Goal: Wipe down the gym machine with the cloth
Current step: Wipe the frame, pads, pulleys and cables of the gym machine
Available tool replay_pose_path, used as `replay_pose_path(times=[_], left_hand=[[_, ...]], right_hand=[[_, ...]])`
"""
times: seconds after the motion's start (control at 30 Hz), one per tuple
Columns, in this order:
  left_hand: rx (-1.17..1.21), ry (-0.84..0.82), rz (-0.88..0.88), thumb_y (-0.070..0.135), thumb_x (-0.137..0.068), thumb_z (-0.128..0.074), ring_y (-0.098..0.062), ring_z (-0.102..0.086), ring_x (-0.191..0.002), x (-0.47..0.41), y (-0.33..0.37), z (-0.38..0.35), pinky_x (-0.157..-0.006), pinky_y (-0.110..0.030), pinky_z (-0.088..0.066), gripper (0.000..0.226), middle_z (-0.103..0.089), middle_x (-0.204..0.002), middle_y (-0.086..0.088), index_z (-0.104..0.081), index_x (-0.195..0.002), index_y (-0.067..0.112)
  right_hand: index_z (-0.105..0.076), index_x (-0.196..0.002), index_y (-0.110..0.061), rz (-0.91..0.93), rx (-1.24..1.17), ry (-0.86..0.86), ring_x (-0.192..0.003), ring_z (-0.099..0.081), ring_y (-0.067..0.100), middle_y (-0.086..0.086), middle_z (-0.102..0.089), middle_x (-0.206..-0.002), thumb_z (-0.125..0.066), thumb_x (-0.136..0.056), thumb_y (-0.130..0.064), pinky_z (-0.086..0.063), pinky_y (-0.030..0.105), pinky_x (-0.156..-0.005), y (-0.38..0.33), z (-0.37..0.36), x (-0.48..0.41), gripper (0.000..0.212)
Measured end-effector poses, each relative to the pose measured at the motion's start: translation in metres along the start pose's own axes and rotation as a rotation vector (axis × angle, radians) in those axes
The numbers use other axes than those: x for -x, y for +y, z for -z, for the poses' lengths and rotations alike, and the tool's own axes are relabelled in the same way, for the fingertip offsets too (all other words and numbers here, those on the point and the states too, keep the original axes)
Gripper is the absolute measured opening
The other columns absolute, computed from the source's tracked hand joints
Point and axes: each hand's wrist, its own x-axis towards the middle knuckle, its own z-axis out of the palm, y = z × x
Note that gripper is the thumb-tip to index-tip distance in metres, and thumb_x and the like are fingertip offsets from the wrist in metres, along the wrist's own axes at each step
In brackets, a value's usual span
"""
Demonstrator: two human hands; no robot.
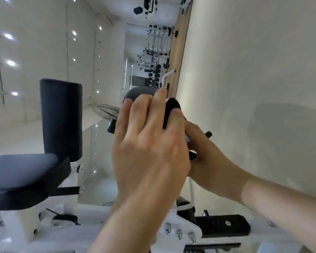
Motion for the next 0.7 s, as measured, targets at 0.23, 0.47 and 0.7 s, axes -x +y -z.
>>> replay_pose_path(times=[0.23,0.47,0.7], left_hand=[[0.034,-0.064,0.090,0.026,-0.085,-0.050,-0.016,-0.060,-0.106,-0.051,-0.027,-0.007,-0.071,-0.035,-0.054,0.027,-0.069,-0.107,0.008,-0.071,-0.101,0.022],[0.043,0.024,0.066,0.021,-0.080,-0.051,-0.017,-0.063,-0.105,-0.051,-0.026,-0.016,-0.072,-0.035,-0.053,0.030,-0.071,-0.106,0.006,-0.074,-0.099,0.018],[-0.070,-0.023,0.048,0.028,-0.084,-0.033,-0.017,-0.060,-0.107,-0.049,-0.025,-0.016,-0.083,-0.035,-0.048,0.043,-0.068,-0.110,0.006,-0.072,-0.100,0.020]], right_hand=[[-0.022,-0.148,-0.037,-0.137,-0.389,-0.007,-0.100,-0.053,-0.014,-0.019,-0.053,-0.132,-0.059,-0.088,0.008,-0.044,0.009,-0.086,0.001,-0.013,-0.033,0.084],[-0.057,-0.116,-0.029,0.122,0.301,0.118,-0.081,-0.061,0.011,-0.018,-0.057,-0.104,-0.063,-0.081,-0.001,-0.056,0.035,-0.066,0.008,-0.017,0.000,0.045],[-0.066,-0.098,-0.009,0.194,0.380,0.183,-0.069,-0.045,0.013,-0.001,-0.049,-0.089,-0.063,-0.078,-0.006,-0.047,0.034,-0.059,0.020,-0.007,-0.030,0.020]])
